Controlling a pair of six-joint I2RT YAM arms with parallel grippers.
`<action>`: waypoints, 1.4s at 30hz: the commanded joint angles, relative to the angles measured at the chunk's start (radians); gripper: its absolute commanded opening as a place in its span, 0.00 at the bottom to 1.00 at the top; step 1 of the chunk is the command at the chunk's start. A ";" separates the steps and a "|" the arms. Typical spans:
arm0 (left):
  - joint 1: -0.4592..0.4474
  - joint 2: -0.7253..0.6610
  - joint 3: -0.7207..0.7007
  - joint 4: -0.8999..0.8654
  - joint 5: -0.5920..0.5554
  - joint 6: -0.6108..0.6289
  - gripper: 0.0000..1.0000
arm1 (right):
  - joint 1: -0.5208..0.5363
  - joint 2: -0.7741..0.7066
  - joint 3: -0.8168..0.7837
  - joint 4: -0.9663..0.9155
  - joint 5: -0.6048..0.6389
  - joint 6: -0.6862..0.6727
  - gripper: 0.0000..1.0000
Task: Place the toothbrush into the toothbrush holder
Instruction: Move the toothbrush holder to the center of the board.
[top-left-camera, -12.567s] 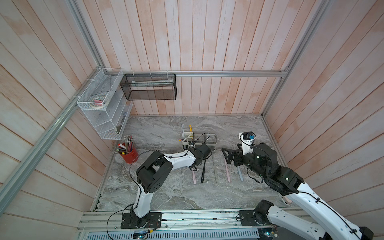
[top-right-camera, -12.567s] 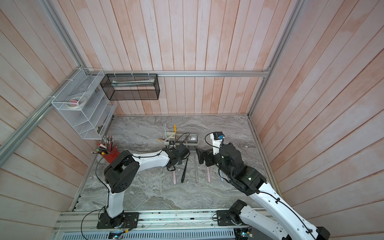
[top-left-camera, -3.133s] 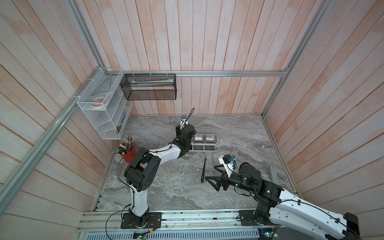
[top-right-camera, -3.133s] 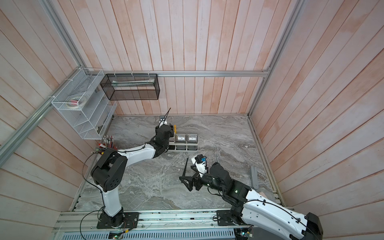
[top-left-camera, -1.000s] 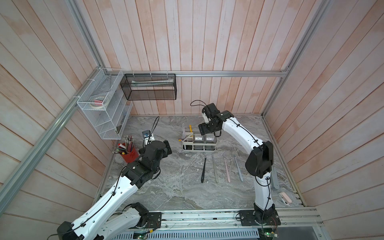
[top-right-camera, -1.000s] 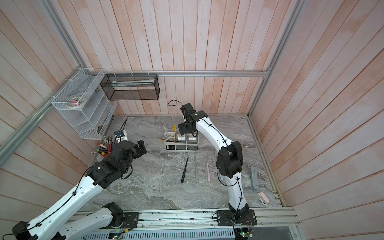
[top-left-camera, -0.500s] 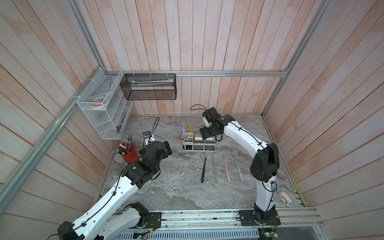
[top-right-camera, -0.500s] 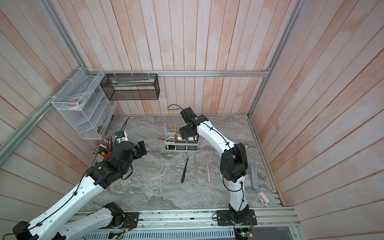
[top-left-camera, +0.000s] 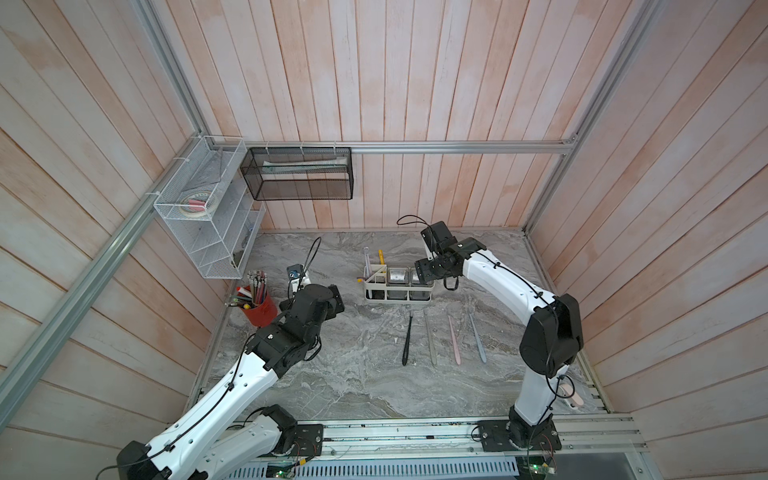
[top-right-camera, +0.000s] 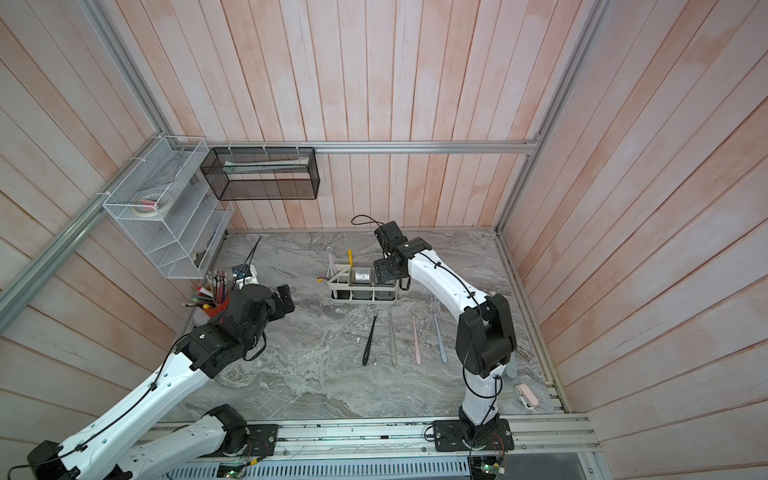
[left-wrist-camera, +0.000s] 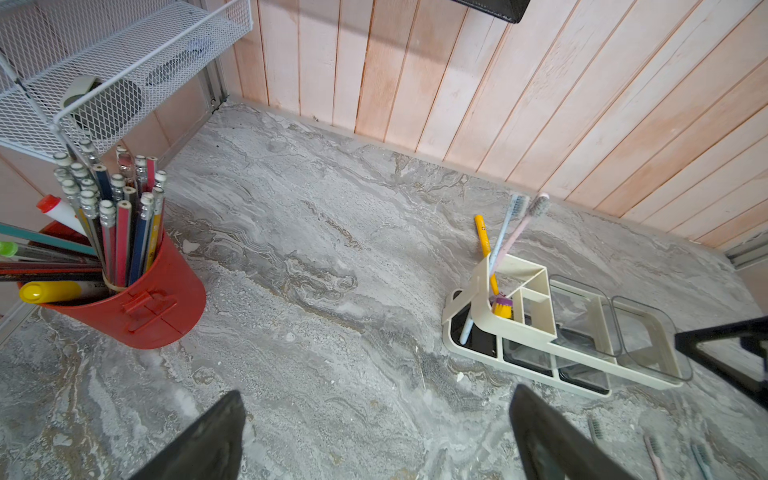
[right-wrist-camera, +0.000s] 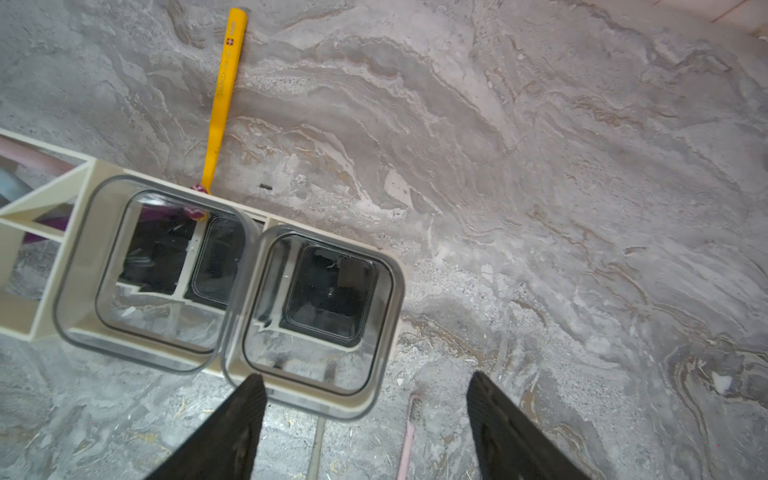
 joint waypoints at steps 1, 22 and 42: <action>0.004 -0.005 -0.012 0.005 0.015 -0.007 1.00 | -0.021 -0.011 -0.029 0.018 0.002 0.016 0.73; 0.004 -0.006 -0.018 -0.003 0.018 -0.018 1.00 | -0.038 0.085 -0.039 0.039 -0.047 0.012 0.57; 0.004 0.003 -0.015 -0.004 0.036 -0.028 1.00 | -0.063 0.127 -0.070 0.064 -0.047 0.013 0.31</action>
